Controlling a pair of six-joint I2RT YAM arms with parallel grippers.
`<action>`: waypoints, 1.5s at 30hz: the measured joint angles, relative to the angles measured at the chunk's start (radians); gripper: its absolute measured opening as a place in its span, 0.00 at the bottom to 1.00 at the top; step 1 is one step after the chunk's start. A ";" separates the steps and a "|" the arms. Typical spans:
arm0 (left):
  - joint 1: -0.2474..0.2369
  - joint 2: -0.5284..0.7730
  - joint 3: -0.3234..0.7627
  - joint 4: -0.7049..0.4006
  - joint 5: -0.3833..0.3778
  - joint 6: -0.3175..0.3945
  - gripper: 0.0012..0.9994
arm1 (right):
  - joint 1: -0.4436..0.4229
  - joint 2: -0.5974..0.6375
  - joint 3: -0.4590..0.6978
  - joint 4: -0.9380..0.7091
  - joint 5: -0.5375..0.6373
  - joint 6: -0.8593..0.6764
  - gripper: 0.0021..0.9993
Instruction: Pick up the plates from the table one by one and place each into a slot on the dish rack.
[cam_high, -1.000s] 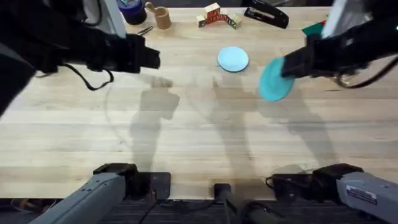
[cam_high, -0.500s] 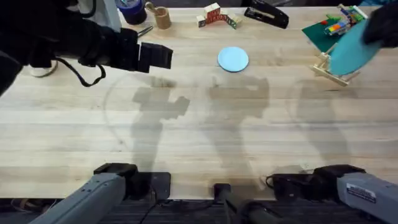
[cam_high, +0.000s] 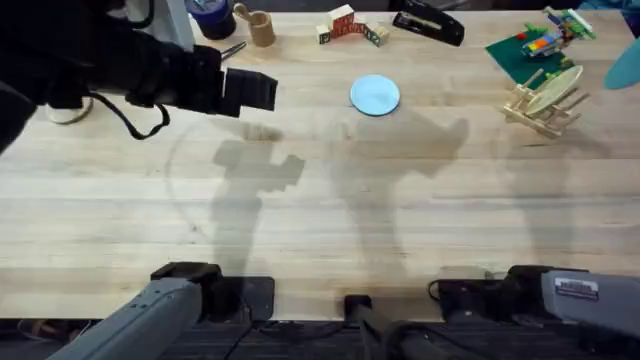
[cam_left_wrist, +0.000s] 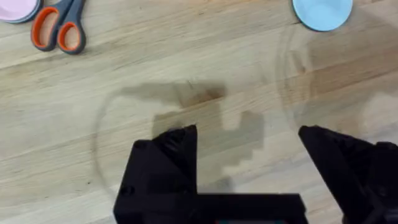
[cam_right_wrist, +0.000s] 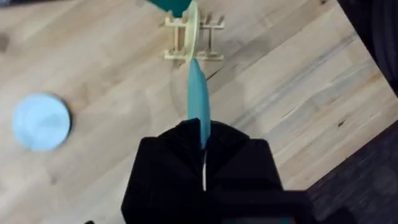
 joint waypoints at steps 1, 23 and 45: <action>0.000 0.000 0.000 0.000 0.000 0.000 1.00 | -0.013 0.014 0.001 0.008 0.002 0.010 0.03; 0.000 0.000 0.000 0.000 0.000 0.000 1.00 | -0.154 0.124 0.001 0.116 0.018 0.014 0.03; 0.000 0.000 0.000 -0.004 0.000 0.000 1.00 | -0.335 0.278 0.002 0.176 -0.201 -0.140 0.03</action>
